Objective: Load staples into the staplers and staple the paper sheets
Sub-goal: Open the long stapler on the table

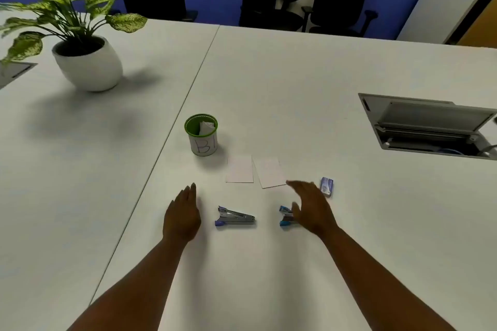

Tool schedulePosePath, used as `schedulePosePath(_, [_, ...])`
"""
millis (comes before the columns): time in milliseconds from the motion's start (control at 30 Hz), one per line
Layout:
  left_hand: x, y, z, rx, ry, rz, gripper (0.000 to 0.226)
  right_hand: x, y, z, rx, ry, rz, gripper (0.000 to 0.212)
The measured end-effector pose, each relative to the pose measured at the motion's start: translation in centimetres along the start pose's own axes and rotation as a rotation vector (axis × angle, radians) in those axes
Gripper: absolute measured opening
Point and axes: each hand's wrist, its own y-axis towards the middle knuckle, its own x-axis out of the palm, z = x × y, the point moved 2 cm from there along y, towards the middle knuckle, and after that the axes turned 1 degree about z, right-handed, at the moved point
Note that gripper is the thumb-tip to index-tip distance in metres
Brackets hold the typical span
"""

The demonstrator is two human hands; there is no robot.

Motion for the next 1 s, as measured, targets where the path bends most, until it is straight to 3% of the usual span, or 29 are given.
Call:
schedulePosePath(67, [0.7, -0.1, -0.5, -0.030, -0.016, -0.050, 0.053, 0.6, -0.3, 0.7, 0.062, 0.004, -0.200, 0.063])
schedulePosePath(167, [2.1, -0.6, -0.9, -0.007, 0.061, -0.107, 0.054, 1.5, -0.8, 1.6, 0.146, 0.003, -0.370, 0.074])
schedulePosePath(433, [2.4, -0.3, -1.1, -0.001, 0.124, -0.279, 0.059, 2.9, -0.4, 1.2, 0.137, 0.017, -0.344, 0.047])
schedulePosePath(567, [1.9, 0.2, -1.2, -0.002, 0.092, -0.359, 0.060, 1.6, 0.1, -0.8, 0.338, 0.621, -0.191, 0.028])
schedulePosePath(633, [1.9, 0.4, -1.2, -0.019, 0.082, -0.383, 0.062, 0.9, 0.4, -2.4, 0.465, 1.001, -0.224, 0.022])
schedulePosePath(733, [1.9, 0.5, -0.8, -0.036, 0.094, -0.415, 0.067, -0.5, 0.7, -4.5, 0.571, 1.511, -0.317, 0.033])
schedulePosePath(867, [1.5, 0.9, -0.1, -0.075, 0.082, -0.465, 0.073, -1.8, 1.2, -6.3, 0.580, 1.795, -0.364, 0.046])
schedulePosePath(1000, [1.6, 0.8, 0.0, -0.083, 0.087, -0.474, 0.074, -2.5, 1.4, -6.6, 0.549, 1.834, -0.320, 0.046])
